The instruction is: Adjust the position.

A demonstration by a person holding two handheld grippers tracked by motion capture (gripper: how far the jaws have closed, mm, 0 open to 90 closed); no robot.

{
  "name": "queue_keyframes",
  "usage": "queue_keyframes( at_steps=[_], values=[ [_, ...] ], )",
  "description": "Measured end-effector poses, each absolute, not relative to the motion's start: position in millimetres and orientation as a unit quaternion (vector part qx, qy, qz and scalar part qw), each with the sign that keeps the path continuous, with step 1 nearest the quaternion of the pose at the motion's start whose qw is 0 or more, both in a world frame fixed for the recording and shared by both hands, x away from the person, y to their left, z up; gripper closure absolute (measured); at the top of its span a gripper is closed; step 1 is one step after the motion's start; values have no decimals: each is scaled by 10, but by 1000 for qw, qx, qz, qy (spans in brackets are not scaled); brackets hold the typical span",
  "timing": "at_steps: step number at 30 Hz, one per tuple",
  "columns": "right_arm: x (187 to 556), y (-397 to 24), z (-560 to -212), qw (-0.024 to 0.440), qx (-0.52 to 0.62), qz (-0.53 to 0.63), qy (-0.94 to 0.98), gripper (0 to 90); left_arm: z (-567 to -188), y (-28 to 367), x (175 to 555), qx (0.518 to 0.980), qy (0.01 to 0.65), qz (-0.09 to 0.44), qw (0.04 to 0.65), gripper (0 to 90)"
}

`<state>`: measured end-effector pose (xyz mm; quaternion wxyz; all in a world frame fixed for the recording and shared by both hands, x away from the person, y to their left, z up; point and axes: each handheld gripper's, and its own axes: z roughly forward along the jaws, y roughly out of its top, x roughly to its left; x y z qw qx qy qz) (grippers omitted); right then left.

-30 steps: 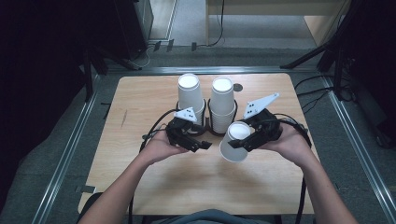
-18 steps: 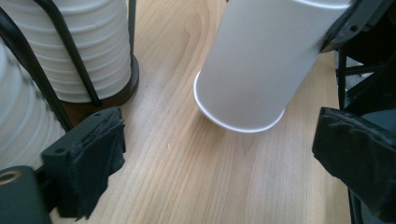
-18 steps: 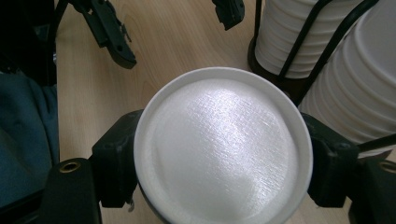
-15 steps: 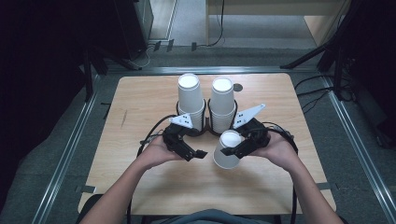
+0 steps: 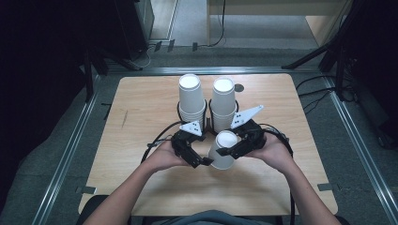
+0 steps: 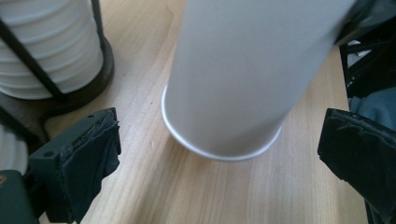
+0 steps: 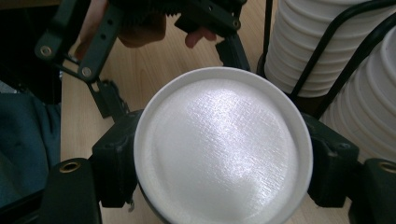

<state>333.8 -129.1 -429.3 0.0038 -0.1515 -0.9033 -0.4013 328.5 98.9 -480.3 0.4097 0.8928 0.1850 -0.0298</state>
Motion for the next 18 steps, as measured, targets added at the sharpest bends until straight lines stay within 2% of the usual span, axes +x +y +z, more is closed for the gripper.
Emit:
queue_keyframes(
  at_steps=[18],
  values=[
    [3303, -1097, -4186, 11, -142, -433, -890, 257, -4813, 897, 3228, 887, 174, -16, 428, 0]
  ],
)
